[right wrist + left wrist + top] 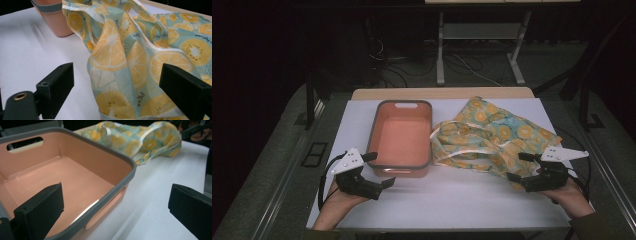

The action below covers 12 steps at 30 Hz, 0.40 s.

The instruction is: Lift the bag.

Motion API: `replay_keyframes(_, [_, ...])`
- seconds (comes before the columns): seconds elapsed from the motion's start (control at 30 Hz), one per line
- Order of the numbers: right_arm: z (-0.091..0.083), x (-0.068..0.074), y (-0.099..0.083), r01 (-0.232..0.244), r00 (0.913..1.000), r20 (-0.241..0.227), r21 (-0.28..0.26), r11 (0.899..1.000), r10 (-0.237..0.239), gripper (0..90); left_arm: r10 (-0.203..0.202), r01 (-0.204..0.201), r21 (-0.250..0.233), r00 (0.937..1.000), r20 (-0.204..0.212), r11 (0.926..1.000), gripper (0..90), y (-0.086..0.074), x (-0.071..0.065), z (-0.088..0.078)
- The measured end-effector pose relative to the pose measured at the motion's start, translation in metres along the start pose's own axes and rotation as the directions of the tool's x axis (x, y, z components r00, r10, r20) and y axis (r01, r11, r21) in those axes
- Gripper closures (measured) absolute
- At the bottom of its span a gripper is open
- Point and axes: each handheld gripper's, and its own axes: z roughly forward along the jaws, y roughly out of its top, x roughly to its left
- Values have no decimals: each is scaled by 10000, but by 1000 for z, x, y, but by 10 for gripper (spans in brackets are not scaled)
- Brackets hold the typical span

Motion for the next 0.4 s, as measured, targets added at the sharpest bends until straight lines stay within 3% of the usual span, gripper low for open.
replay_keyframes(0.4, [-1,-2,0,-54,10000,-7,-101,9999,54,121,-67,65,100,9999,123,9999,0,-1,0,3])
